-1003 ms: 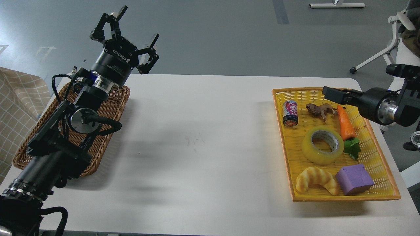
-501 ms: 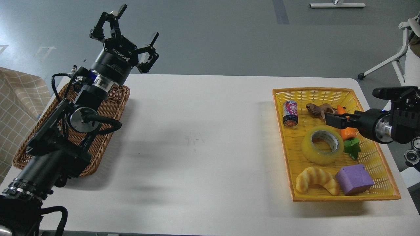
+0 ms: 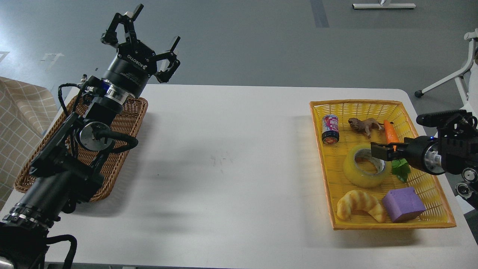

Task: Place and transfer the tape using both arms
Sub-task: 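Insert the right gripper into the tape roll's hole and close it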

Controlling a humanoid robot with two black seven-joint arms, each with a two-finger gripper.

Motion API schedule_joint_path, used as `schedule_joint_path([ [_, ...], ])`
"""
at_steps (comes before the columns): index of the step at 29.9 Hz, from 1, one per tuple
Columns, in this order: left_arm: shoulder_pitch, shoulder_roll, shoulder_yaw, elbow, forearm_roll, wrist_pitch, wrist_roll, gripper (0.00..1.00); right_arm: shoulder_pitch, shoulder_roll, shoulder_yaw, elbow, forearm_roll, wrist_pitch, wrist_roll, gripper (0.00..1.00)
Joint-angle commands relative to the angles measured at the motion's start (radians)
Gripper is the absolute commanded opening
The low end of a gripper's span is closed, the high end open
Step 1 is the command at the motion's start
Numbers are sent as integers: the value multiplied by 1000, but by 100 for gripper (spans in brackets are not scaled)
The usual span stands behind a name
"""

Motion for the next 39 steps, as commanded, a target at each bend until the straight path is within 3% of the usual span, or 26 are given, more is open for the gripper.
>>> schedule_joint_path([
  [1, 0, 0, 0, 0, 0, 0, 1, 98, -8, 4, -11, -5, -2, 0, 0, 98],
  [12, 0, 0, 0, 0, 0, 0, -1, 98, -18, 20, -35, -19, -2, 0, -2, 95],
  [24, 0, 3, 0, 5, 0, 0, 1, 98, -8, 59, -35, -98, -2, 0, -2, 81],
  [28, 0, 5, 0, 6, 0, 0, 1, 98, -5, 63, -35, -100, 1, 0, -2, 55],
  [30, 0, 5, 0, 5, 0, 0, 1, 98, -5, 63, -38, -101, 3, 0, -2, 22],
  [34, 1, 5, -1, 6, 0, 0, 1, 98, -5, 67, -38, -101, 7, 0, -2, 0],
  [39, 1, 5, 0, 8, 0, 0, 1, 98, -3, 73, -38, -100, 9, 0, -2, 0],
])
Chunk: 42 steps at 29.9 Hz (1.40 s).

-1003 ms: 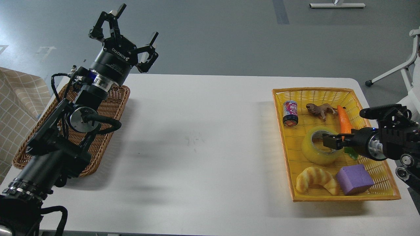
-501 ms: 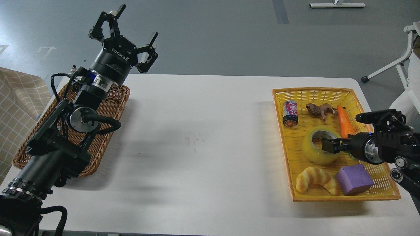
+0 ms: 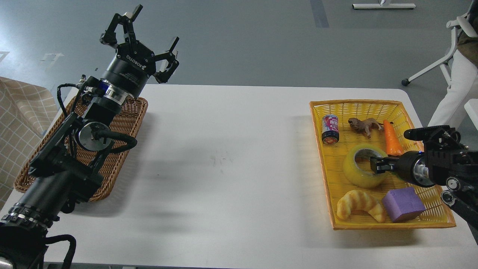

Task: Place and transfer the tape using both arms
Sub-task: 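Lift the tape roll out of the yellow basket toward the table center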

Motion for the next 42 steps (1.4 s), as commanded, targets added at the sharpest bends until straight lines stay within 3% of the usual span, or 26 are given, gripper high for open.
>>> schedule_joint_path([
  [1, 1, 0, 0, 2, 0, 0, 0, 98, 1, 1, 0, 2, 1, 0, 0, 0],
  [17, 6, 2, -11, 2, 0, 0, 0, 98, 92, -138, 71, 269, 70, 0, 3, 0],
  [24, 6, 3, -11, 2, 0, 0, 0, 98, 234, -126, 66, 266, 148, 0, 3, 0],
  [35, 6, 3, -11, 2, 0, 0, 0, 98, 345, 101, 45, 219, 162, 0, -1, 0],
  [42, 6, 3, -11, 2, 0, 0, 0, 98, 437, 260, -91, 105, 162, 0, -7, 0],
])
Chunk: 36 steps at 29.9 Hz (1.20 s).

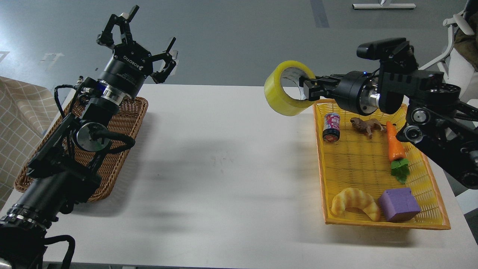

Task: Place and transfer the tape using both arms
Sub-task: 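Lift the tape roll out of the yellow basket toward the table center, then lower the tape roll onto the table and open the right gripper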

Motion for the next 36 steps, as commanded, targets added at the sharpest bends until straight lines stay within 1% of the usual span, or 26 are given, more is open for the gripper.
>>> schedule_joint_path([
  [1, 0, 0, 0, 0, 0, 0, 0, 98, 35, 86, -45, -58, 0, 0, -2, 0],
  [7, 1, -2, 0, 0, 0, 0, 0, 98, 61, 221, -109, -164, -11, 0, -2, 0],
  [9, 1, -2, 0, 0, 0, 0, 0, 98, 74, 286, -149, -228, -12, 0, -3, 0],
  [17, 1, -2, 0, 0, 0, 0, 0, 98, 78, 444, -233, -394, -14, 0, -3, 0],
  [20, 1, -2, -1, 0, 0, 0, 0, 98, 78, 471, -246, -431, -14, 0, -3, 0],
  [29, 3, -3, -1, 0, 0, 0, 0, 98, 76, 471, -302, -526, -17, 0, -5, 0],
  [36, 3, -3, -1, 0, 0, 0, -2, 98, 76, 471, -347, -546, -15, 0, -5, 0],
])
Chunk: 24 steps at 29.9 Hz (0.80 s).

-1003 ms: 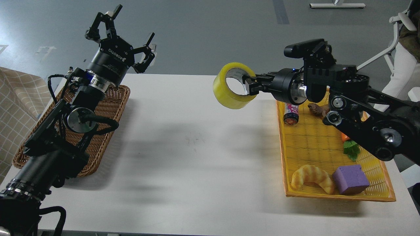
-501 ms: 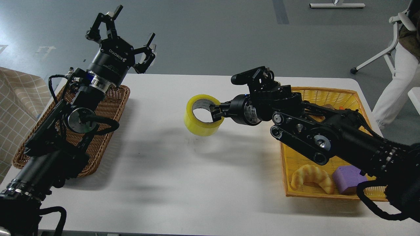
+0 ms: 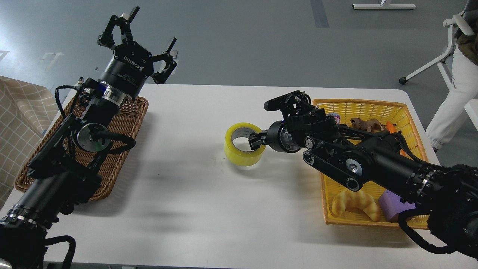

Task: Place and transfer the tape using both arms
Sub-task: 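Lower the tape roll onto the table and open the right gripper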

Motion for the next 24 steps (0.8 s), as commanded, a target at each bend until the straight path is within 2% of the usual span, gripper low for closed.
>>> schedule_joint_path([
  [1, 0, 0, 0, 0, 0, 0, 0, 98, 0, 0, -23, -4, 2, 0, 0, 0],
  [24, 3, -2, 0, 0, 0, 0, 0, 98, -23, 0, -27, -5, 2, 0, 0, 0],
])
